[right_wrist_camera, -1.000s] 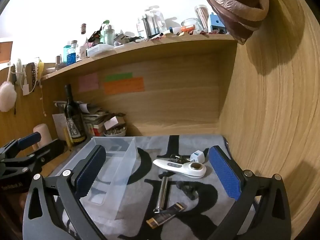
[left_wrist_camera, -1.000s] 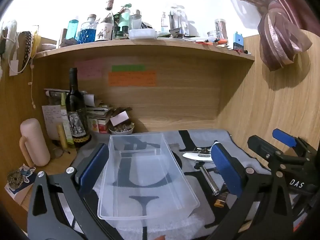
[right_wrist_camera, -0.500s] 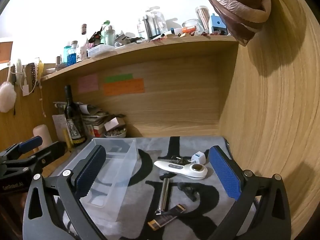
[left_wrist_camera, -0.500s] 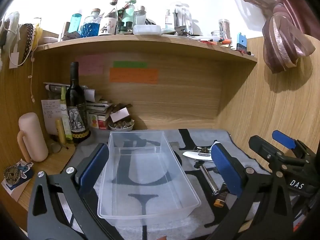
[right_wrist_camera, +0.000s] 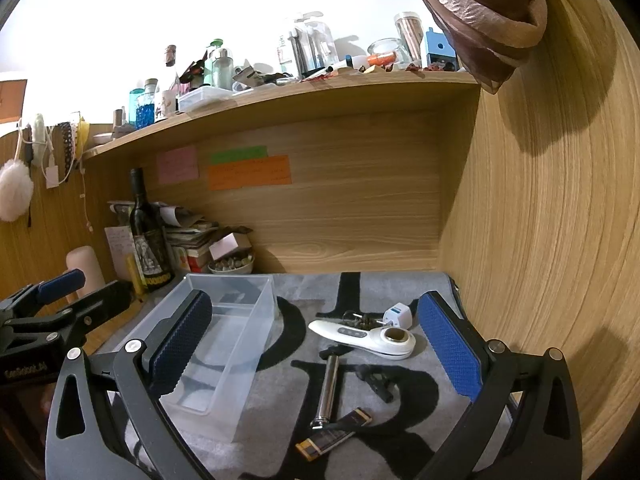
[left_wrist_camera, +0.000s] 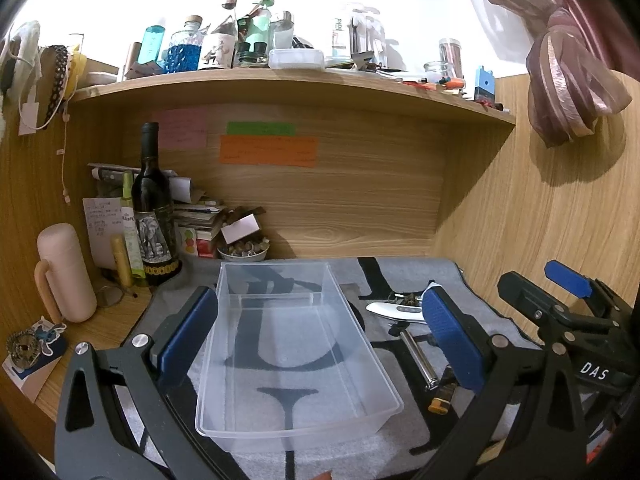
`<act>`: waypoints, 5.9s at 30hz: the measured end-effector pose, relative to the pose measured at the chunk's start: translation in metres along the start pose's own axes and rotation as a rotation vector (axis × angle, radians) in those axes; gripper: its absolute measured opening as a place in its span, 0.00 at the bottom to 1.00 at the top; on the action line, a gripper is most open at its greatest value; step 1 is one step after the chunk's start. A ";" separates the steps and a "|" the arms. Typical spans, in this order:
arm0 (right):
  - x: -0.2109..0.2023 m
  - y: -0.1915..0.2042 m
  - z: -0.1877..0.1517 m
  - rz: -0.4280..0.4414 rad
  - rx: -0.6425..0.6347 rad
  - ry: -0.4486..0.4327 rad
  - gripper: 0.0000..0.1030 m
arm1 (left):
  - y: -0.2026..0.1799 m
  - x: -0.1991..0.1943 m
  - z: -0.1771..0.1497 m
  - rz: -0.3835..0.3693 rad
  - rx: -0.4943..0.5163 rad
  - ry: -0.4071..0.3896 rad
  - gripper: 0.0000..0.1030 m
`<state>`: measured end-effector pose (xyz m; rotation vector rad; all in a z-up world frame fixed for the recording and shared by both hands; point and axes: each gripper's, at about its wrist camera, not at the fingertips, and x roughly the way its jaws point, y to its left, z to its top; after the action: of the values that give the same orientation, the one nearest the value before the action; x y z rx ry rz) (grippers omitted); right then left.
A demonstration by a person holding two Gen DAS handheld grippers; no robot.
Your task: Organize rigid objects
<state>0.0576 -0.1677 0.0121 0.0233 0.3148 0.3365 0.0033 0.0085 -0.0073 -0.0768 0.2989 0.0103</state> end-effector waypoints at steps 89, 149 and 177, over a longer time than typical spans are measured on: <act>0.113 -0.070 -0.024 -0.155 0.022 0.415 0.57 | 0.131 0.146 -0.024 -0.076 -0.135 0.627 0.23; 0.143 0.081 0.019 0.159 -0.165 0.435 0.25 | 0.120 0.153 -0.026 -0.124 -0.037 0.602 0.15; 0.192 0.140 -0.021 0.261 -0.331 0.727 0.31 | 0.121 0.153 -0.028 -0.127 -0.027 0.596 0.15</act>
<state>0.1782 0.0267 -0.0551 -0.3942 0.9766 0.6498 0.1388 0.1265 -0.0876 -0.1252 0.8890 -0.1371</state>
